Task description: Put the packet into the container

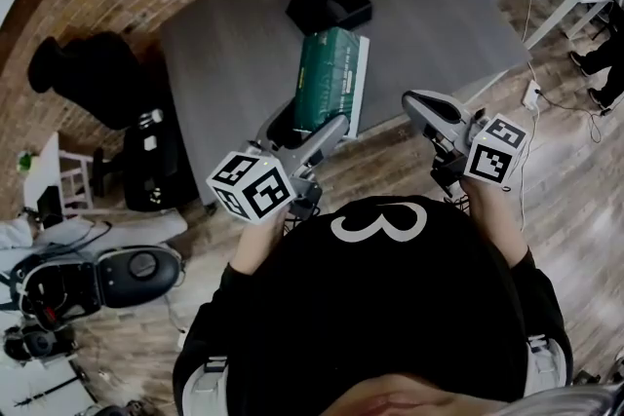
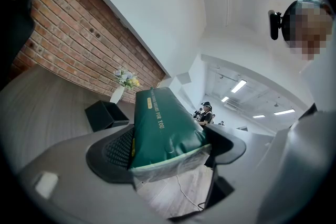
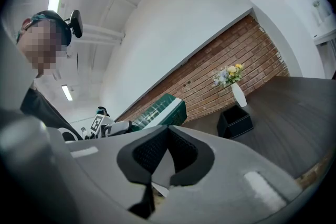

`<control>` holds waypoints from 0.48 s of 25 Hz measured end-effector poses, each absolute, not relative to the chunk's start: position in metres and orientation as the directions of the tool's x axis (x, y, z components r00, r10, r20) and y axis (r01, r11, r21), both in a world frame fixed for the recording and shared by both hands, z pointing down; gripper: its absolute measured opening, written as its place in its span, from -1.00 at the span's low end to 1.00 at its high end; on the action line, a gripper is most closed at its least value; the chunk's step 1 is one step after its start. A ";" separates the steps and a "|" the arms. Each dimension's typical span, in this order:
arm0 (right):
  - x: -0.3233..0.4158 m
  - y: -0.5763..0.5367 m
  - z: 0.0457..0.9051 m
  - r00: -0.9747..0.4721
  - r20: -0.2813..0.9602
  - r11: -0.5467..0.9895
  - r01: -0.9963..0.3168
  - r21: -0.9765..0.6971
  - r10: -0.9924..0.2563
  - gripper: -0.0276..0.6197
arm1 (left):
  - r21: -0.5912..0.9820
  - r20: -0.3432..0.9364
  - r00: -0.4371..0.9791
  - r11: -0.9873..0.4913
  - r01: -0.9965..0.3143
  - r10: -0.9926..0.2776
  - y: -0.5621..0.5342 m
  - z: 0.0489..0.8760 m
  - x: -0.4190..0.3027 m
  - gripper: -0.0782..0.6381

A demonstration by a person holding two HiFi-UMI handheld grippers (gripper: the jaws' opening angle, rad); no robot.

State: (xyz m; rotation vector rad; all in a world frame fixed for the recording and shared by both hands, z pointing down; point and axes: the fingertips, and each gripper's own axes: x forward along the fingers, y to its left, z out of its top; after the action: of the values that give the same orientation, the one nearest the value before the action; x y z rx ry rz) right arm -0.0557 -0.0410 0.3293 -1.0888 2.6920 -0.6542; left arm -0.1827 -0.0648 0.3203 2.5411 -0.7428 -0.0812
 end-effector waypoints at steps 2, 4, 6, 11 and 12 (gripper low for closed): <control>-0.060 -0.057 0.325 -0.721 0.020 0.634 -0.623 -0.458 -0.693 -0.91 | 0.478 0.085 0.851 -0.728 -0.491 -0.518 -0.080 0.317 -0.186 0.43; -0.060 -0.065 0.325 -0.723 0.022 0.636 -0.621 -0.459 -0.690 -0.91 | 0.486 0.085 0.850 -0.723 -0.492 -0.521 -0.089 0.319 -0.186 0.43; -0.058 -0.073 0.325 -0.729 0.019 0.642 -0.615 -0.458 -0.684 -0.91 | 0.489 0.089 0.847 -0.718 -0.495 -0.524 -0.096 0.320 -0.182 0.43; -0.043 -0.100 0.323 -0.748 0.011 0.661 -0.594 -0.458 -0.664 -0.91 | 0.493 0.090 0.834 -0.703 -0.512 -0.544 -0.120 0.319 -0.166 0.43; -0.040 -0.108 0.321 -0.753 0.010 0.666 -0.588 -0.459 -0.658 -0.91 | 0.496 0.087 0.830 -0.698 -0.516 -0.551 -0.126 0.318 -0.163 0.43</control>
State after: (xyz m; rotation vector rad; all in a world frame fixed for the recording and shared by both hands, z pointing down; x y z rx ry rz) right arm -0.0395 -0.1077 0.3213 -1.0257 2.7216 -0.6668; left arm -0.1635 -0.1265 0.3176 2.4962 -0.7858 -0.0924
